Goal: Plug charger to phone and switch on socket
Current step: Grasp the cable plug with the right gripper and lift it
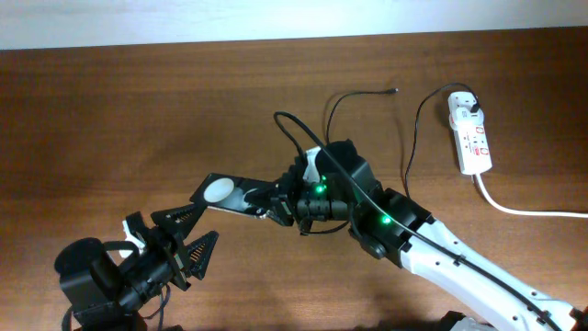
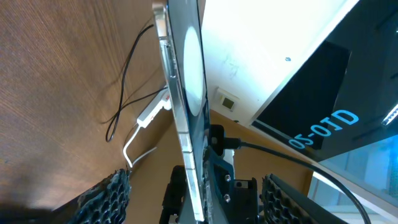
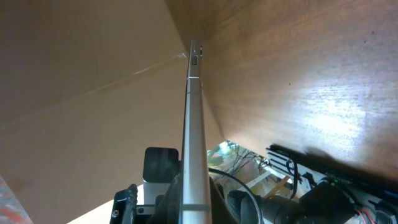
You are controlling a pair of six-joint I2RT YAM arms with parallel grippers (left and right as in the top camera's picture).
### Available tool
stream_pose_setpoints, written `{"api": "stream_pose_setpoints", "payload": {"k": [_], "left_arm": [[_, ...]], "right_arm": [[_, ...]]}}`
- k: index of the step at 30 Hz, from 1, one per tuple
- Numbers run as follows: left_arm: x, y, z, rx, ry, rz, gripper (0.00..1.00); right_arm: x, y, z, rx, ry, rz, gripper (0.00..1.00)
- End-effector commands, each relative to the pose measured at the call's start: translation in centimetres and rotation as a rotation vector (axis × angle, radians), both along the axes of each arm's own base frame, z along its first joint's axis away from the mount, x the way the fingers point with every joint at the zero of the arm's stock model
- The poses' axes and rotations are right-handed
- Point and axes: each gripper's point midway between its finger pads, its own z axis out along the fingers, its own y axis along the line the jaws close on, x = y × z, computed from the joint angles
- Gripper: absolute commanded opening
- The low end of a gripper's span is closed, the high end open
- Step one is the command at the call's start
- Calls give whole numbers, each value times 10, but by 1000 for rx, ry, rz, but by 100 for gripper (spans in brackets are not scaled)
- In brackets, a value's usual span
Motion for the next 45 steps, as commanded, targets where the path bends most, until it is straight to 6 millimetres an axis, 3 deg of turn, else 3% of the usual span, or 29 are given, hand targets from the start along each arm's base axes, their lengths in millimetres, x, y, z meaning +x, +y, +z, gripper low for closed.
{"api": "stream_pose_setpoints", "payload": {"k": [1, 4, 10, 17, 24, 28, 32, 34, 37, 41, 42, 43, 45], "left_arm": [[1, 2, 1, 11, -10, 11, 71], [1, 2, 1, 12, -9, 13, 69], [5, 10, -3, 38, 1, 61, 67], [8, 16, -5, 22, 31, 113, 41], [8, 16, -4, 22, 29, 112, 35], [9, 16, -4, 22, 29, 113, 19], [9, 17, -5, 26, 30, 120, 2], [9, 17, -5, 28, 30, 123, 0], [12, 23, -7, 47, 34, 155, 0], [28, 32, 7, 153, -102, 152, 0], [44, 37, 3, 162, -94, 149, 0], [61, 37, -3, 171, -96, 104, 0], [74, 32, -6, 152, -113, 35, 0]], "right_arm": [[-12, 9, 16, 46, 16, 29, 4], [-23, 21, 27, 86, -18, 67, 4], [-36, 30, 30, 98, -1, 96, 4], [-51, 38, 29, 95, -2, 129, 4], [-56, 49, 31, 92, -22, 73, 4], [-55, 49, 31, 91, -23, 70, 5], [-56, 49, 31, 92, -22, 72, 9], [-56, 49, 31, 92, -21, 74, 10], [-56, 48, 29, 84, -16, 74, 23], [-35, 29, 5, -21, -29, 14, 36], [-15, 7, -12, -123, -136, 25, 37], [-11, -4, -23, -181, -149, 32, 40], [-9, -24, -44, -275, -127, 41, 41]]}}
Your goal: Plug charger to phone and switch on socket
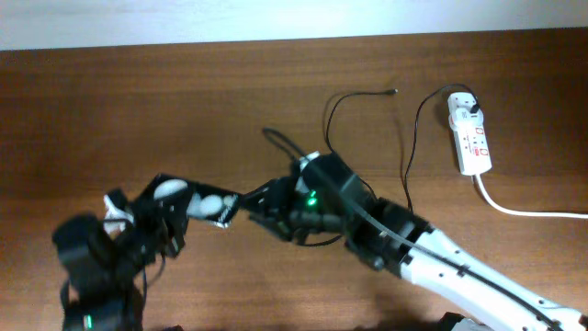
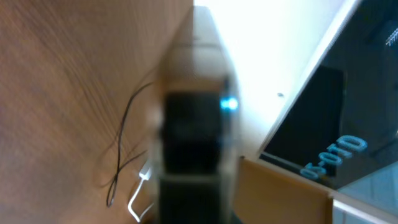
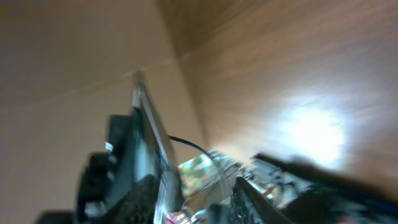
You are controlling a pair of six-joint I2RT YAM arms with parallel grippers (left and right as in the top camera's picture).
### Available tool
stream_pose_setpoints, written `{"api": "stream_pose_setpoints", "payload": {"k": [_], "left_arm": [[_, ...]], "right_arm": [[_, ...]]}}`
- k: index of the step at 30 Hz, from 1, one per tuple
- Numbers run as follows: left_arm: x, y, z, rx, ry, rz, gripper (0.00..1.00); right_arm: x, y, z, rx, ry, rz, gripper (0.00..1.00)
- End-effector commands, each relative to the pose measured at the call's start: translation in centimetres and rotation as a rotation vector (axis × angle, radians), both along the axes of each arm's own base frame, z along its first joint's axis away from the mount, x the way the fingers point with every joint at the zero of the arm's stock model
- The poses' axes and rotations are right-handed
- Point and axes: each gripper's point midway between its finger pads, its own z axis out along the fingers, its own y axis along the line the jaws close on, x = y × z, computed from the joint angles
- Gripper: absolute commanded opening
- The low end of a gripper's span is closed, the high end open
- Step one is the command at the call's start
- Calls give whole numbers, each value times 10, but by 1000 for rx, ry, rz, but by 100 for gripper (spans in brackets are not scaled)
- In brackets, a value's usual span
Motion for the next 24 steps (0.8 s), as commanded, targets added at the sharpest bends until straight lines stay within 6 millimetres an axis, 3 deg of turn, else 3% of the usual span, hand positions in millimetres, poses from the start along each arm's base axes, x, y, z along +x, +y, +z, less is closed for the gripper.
{"api": "stream_pose_setpoints", "payload": {"k": [1, 4, 5, 7, 9, 10, 14, 18, 20, 23, 24], "left_arm": [[31, -10, -4, -37, -24, -137, 0], [56, -45, -16, -75, -59, -337, 0], [61, -68, -28, -60, -83, -445, 0], [58, -98, -53, -63, -47, -570, 0], [47, -119, -70, -62, -54, -698, 0], [39, -127, -74, -79, -66, -769, 0], [23, -131, -91, -60, -72, -856, 0], [17, -129, -101, -24, -63, -873, 0], [20, -126, -108, 11, -39, -844, 0], [21, -126, -109, 16, -37, -840, 2], [22, -125, -110, 25, -33, -834, 2]], "right_arm": [[3, -43, -56, -246, -17, 41, 41], [11, -89, -88, -469, -31, 10, 52], [10, -118, -104, -613, -32, 3, 59], [3, -153, -119, -790, -4, -19, 70], [-3, -181, -127, -928, 20, -47, 90], [-4, -187, -128, -955, 24, -50, 99], [5, -190, -125, -979, -14, -86, 99], [49, -205, -106, -1061, -198, -275, 99], [66, -202, -96, -1036, -262, -342, 99], [88, -194, -85, -976, -352, -301, 99], [98, -202, -85, -946, -329, -333, 99]]}}
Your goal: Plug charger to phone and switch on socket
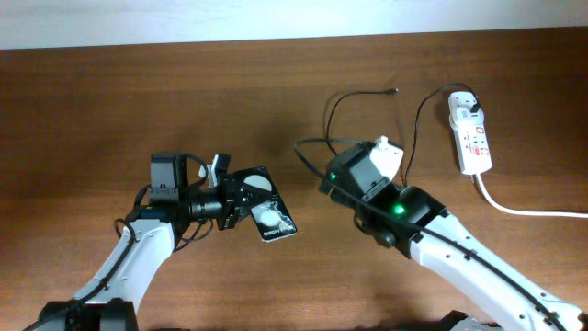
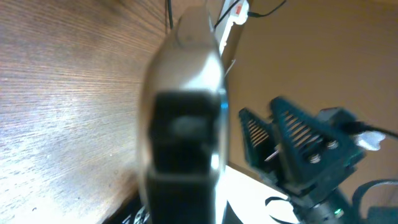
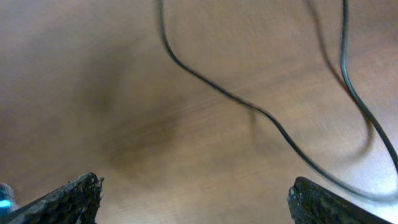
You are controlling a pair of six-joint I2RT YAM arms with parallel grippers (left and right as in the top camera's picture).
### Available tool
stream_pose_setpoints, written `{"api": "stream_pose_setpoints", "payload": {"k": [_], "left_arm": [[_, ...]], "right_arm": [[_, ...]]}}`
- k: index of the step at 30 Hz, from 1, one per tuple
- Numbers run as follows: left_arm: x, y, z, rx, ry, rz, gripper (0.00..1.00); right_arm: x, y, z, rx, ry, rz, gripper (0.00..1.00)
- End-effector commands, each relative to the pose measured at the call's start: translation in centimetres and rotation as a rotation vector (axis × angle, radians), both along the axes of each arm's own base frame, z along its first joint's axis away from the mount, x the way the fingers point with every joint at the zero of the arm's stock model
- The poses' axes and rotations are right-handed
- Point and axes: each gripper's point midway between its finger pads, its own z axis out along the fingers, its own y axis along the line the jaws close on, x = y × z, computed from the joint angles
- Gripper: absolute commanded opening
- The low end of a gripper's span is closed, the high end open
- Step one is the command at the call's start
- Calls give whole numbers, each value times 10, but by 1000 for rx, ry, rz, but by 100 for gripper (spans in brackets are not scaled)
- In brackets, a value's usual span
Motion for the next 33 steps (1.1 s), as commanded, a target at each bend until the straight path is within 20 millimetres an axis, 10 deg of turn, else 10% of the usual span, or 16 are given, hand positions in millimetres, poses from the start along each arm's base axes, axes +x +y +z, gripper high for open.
{"api": "stream_pose_setpoints", "payload": {"k": [1, 6, 14, 20, 27, 30, 33], "left_arm": [[4, 1, 0, 21, -34, 3, 1], [10, 6, -8, 75, -36, 41, 0], [13, 9, -11, 99, -38, 58, 2], [7, 9, -15, 103, 6, 56, 0], [7, 9, -15, 103, 6, 56, 0], [7, 9, -15, 103, 7, 56, 0], [7, 9, -15, 103, 7, 56, 0]], "right_arm": [[22, -23, -1, 34, 3, -31, 99], [82, -60, -25, 176, 55, -146, 99], [223, -57, -50, 186, 117, -264, 82], [247, -74, -116, 294, 147, -519, 75], [265, -71, -165, 393, 127, -640, 38], [272, -67, -166, 275, 99, -435, 5], [262, -38, -169, 221, 154, -96, 4]]}}
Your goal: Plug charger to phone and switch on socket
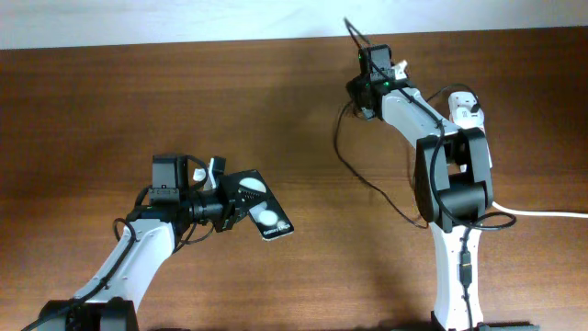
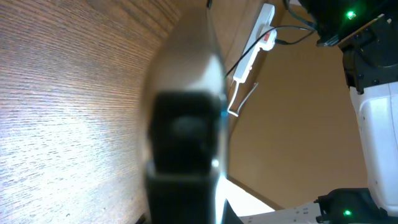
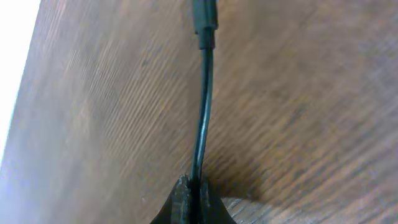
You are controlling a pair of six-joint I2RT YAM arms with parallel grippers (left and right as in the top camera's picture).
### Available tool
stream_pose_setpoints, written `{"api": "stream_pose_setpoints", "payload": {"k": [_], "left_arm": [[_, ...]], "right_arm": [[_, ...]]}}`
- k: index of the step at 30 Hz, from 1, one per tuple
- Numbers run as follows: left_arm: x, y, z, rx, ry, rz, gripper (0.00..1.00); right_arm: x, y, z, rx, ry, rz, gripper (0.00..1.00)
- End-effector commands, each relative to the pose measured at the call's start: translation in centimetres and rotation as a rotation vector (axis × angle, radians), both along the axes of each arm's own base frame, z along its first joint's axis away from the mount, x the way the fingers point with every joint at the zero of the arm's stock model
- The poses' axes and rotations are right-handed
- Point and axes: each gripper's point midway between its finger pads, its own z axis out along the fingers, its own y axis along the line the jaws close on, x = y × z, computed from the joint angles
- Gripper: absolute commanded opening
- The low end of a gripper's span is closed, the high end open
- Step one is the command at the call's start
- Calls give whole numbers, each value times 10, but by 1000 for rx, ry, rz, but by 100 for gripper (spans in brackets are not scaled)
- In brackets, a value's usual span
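Observation:
My left gripper (image 1: 230, 210) is shut on the black phone (image 1: 262, 216), which has white round marks and is held tilted above the table at left centre. In the left wrist view the phone's edge (image 2: 183, 124) is a close blur that hides the fingers. My right gripper (image 1: 369, 66) is near the table's far edge, shut on the thin black charger cable (image 3: 205, 112). The cable is pinched just behind its plug end (image 3: 204, 18), which sticks up past the table's far edge (image 1: 348, 22). The white socket strip (image 1: 466, 104) lies at the far right, partly covered by my right arm.
The black cable loops (image 1: 367, 184) over the table between the two arms. My right arm (image 1: 450, 184) stretches from the near edge to the far edge. The strip's white mains lead (image 1: 542, 213) runs off to the right.
My right gripper was open above the cable loop at mid-table. It is now at the far edge, shut on the cable near its plug end. The left gripper still holds the phone in much the same place.
At first my right gripper held the phone on edge with the left fingers open around its other end. Both were then on it further left. After that the left held it alone while the right hung open over the cable. The right now grips the cable.

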Motion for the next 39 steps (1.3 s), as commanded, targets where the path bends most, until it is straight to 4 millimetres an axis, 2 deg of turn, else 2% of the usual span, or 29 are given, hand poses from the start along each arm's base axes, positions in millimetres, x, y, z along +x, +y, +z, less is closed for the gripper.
{"api": "stream_pose_setpoints", "payload": {"k": [1, 3, 4, 5, 6, 7, 9, 10, 12, 13, 14, 17, 19, 21, 25, 28, 30, 32, 36, 39], "left_arm": [[1, -2, 6, -12, -29, -19, 0], [1, -2, 6, -12, -29, -19, 0], [1, -2, 6, -13, -28, -19, 0], [1, -2, 6, -12, -29, -19, 0], [2, -1, 5, -5, -29, -14, 0], [2, -1, 5, -5, -29, -14, 0], [2, -1, 5, -5, -29, -15, 0], [2, -1, 5, -5, -29, -15, 0], [2, -1, 5, -5, -29, -14, 0], [2, -1, 5, -5, -29, -15, 0], [2, -1, 5, -6, -29, -15, 0], [2, -1, 5, -5, -29, -15, 0], [2, -1, 5, -5, -29, -15, 0], [2, -1, 5, -6, -29, -15, 0], [2, -2, 5, -6, -29, -15, 0], [2, -2, 5, -6, -29, -15, 0], [2, -2, 5, -6, -29, -15, 0], [2, -2, 5, -6, -29, -15, 0], [2, -2, 5, -6, -29, -15, 0], [2, -2, 6, -7, -29, -15, 0]], "right_arm": [[-32, 40, -27, 13, 101, 441, 4], [-76, 52, -41, 52, 259, 560, 4], [-114, 54, -50, 32, 399, 641, 4], [-140, 56, -52, 21, 491, 709, 4], [-177, 58, -52, 13, 621, 792, 4], [-207, 52, -50, -37, 747, 821, 4], [-222, 41, -49, -151, 832, 830, 5], [-222, 35, -50, -233, 844, 836, 33], [-211, 28, -52, -340, 818, 830, 60], [-206, 26, -53, -363, 801, 824, 70], [-199, 25, -54, -384, 778, 816, 73], [-191, 28, -55, -387, 739, 801, 74], [-185, 24, -55, -413, 728, 745, 74], [-184, 20, -55, -419, 731, 676, 65], [-190, 15, -59, -433, 754, 674, 49], [-185, 6, -59, -492, 745, 657, 45], [-185, 7, -59, -490, 745, 658, 27], [-186, 8, -59, -482, 747, 662, 16], [-195, 15, -60, -425, 772, 680, 5], [-199, 20, -58, -391, 778, 701, 4]]}}
